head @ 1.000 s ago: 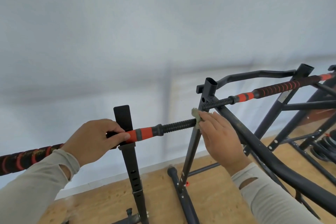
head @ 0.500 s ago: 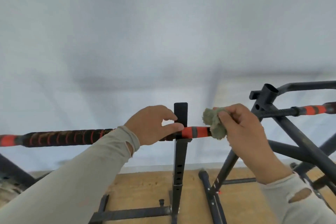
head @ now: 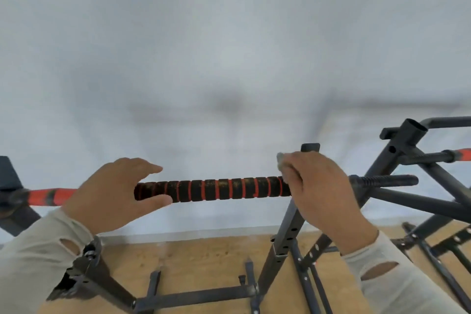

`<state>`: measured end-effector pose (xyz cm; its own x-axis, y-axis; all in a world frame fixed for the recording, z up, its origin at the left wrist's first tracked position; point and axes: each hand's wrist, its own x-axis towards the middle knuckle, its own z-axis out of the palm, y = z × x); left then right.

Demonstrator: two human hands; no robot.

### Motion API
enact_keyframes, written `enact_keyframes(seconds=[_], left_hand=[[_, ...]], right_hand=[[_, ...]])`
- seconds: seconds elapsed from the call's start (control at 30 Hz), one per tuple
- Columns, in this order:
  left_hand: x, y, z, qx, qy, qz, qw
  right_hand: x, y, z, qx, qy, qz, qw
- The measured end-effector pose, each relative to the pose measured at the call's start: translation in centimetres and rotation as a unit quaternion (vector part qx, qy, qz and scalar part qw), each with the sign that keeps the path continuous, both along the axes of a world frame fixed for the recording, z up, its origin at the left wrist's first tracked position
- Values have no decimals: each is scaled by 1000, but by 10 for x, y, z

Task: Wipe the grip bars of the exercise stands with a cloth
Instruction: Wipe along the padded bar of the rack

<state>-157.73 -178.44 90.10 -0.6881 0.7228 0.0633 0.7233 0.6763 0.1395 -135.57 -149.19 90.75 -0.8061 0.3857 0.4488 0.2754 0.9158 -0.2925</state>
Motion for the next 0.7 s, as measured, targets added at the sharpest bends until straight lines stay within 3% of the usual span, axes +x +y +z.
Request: enact_keyframes(seconds=[0.07,0.27,0.53,0.7], left_hand=[[-13,-2,-13,-3,25,-46,999],[-27,-3,-32,74,38,-91,992],[-34,-7,-42,93,66,-116,987],[-35,-5,-39,92,42,-113,988]], right_hand=[[-9,-11,-16,25,-86,6,996],[-8,-16,-20,23,-163,-61,984],[-45,-75,-40,8,1,-206,978],[-96,-150,-58,52,32,-30,998]])
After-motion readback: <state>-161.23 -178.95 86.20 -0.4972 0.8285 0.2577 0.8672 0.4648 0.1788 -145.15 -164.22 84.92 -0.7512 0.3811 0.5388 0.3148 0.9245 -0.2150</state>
